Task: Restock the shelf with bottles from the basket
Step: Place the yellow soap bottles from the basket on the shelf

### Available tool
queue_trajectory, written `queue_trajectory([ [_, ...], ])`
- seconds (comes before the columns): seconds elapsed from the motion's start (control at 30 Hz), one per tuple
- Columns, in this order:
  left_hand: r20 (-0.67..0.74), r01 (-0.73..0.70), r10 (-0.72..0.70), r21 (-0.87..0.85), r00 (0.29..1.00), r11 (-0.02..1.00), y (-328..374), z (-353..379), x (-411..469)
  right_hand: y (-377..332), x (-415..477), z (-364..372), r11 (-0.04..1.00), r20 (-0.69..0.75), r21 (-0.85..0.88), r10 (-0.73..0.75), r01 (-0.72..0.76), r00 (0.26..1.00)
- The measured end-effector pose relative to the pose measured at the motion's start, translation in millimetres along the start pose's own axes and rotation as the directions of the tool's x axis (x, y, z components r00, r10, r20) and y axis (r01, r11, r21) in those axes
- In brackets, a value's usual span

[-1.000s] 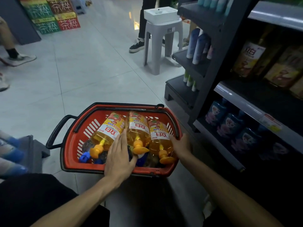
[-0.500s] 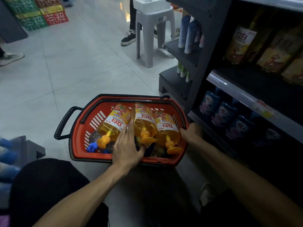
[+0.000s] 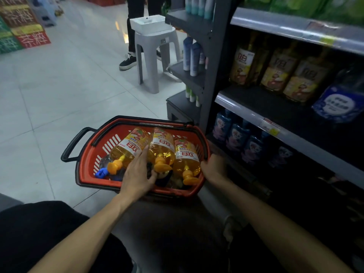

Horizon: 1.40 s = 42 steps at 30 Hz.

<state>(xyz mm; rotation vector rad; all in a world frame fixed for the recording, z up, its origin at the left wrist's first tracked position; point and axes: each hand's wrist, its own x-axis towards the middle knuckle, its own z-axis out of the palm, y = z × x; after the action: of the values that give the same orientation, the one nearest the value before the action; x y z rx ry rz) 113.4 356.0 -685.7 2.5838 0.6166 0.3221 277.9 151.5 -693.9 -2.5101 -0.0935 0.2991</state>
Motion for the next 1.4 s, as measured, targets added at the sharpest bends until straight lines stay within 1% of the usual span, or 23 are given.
queue_trajectory([
  [0.07, 0.026, 0.014, -0.014, -0.014, 1.000, 1.000, 2.6, -4.2, 1.5, -0.5, -11.6, -5.1, 0.995, -0.024, -0.080, -0.067, 0.065, 0.997],
  [0.17, 0.061, 0.021, -0.019, -0.021, 0.998, 1.000, 11.6, -10.8, 3.2, 2.0, -22.5, -12.2, 0.973, 0.011, -0.178, -0.147, 0.147, 0.989],
  [0.27, 0.032, 0.040, -0.040, -0.003, 0.999, 0.999, 24.8, -18.0, 1.8, 3.4, -28.3, -18.7, 0.944, 0.025, -0.251, -0.215, 0.214, 0.976],
  [0.37, 0.008, 0.041, -0.042, 0.039, 0.999, 0.998, 30.5, -25.5, 3.1, 2.7, -35.3, -29.3, 0.890, 0.105, -0.328, -0.299, 0.317, 0.949],
  [0.43, 0.047, 0.028, -0.032, 0.071, 0.998, 0.997, 29.3, -31.9, 5.9, 0.4, -39.5, -39.1, 0.817, 0.198, -0.388, -0.378, 0.427, 0.904],
  [0.5, 0.083, -0.029, 0.016, 0.159, 0.996, 0.987, 27.1, -39.6, 11.1, -7.4, -41.6, -50.6, 0.742, 0.288, -0.426, -0.431, 0.517, 0.855],
  [0.57, 0.111, -0.188, 0.161, 0.315, 0.981, 0.930, 25.1, -47.1, 21.3, -23.6, -45.5, -63.6, 0.684, 0.356, -0.432, -0.469, 0.587, 0.808],
  [0.63, 0.220, -0.338, 0.266, 0.432, 0.939, 0.836, 24.3, -53.4, 34.7, -40.0, -48.2, -75.9, 0.629, 0.393, -0.418, -0.524, 0.655, 0.755],
  [0.73, 0.402, -0.466, 0.282, 0.493, 0.871, 0.735, 20.8, -55.2, 55.3, -57.0, -48.8, -89.5, 0.552, 0.432, -0.408, -0.585, 0.727, 0.687],
  [0.8, 0.472, -0.534, 0.300, 0.508, 0.829, 0.676, 20.4, -50.5, 69.0, -61.3, -45.9, -93.6, 0.520, 0.451, -0.411, -0.598, 0.749, 0.663],
  [0.87, 0.543, -0.612, 0.328, 0.499, 0.773, 0.614, 23.5, -45.8, 78.2, -61.2, -42.1, -94.3, 0.493, 0.470, -0.424, -0.597, 0.760, 0.649],
  [0.93, 0.587, -0.675, 0.356, 0.515, 0.727, 0.529, 25.1, -38.9, 84.1, -57.7, -34.8, -93.8, 0.476, 0.493, -0.431, -0.588, 0.767, 0.641],
  [1.0, 0.597, -0.694, 0.366, 0.530, 0.714, 0.487, 25.7, -34.0, 86.6, -52.2, -29.3, -93.8, 0.493, 0.505, -0.417, -0.573, 0.764, 0.645],
  [1.07, 0.590, -0.693, 0.375, 0.525, 0.715, 0.494, 22.3, -28.3, 89.2, -43.5, -25.3, -91.1, 0.528, 0.511, -0.399, -0.551, 0.750, 0.660],
  [1.13, 0.588, -0.684, 0.372, 0.499, 0.718, 0.532, 15.6, -23.7, 93.1, -34.8, -20.9, -86.4, 0.559, 0.516, -0.409, -0.510, 0.721, 0.688],
  [1.17, 0.569, -0.673, 0.381, 0.491, 0.729, 0.554, 8.5, -19.8, 94.1, -31.4, -18.3, -84.2, 0.555, 0.523, -0.429, -0.491, 0.713, 0.697],
  [1.23, 0.483, -0.672, 0.472, 0.461, 0.738, 0.579, 5.6, -18.3, 92.7, -26.8, -14.3, -80.3, 0.532, 0.537, -0.457, -0.475, 0.713, 0.697],
  [1.27, 0.460, -0.673, 0.496, 0.434, 0.737, 0.599, 7.0, -20.0, 92.2, -25.2, -13.1, -79.4, 0.532, 0.540, -0.455, -0.473, 0.714, 0.697],
  [1.37, 0.389, -0.666, 0.543, 0.383, 0.745, 0.640, 15.6, -26.3, 93.6, -17.8, -10.2, -78.9, 0.550, 0.531, -0.452, -0.467, 0.702, 0.707],
  [1.4, 0.357, -0.645, 0.538, 0.370, 0.763, 0.669, 19.1, -28.6, 94.6, -15.6, -8.4, -79.3, 0.552, 0.523, -0.461, -0.464, 0.695, 0.715],
])
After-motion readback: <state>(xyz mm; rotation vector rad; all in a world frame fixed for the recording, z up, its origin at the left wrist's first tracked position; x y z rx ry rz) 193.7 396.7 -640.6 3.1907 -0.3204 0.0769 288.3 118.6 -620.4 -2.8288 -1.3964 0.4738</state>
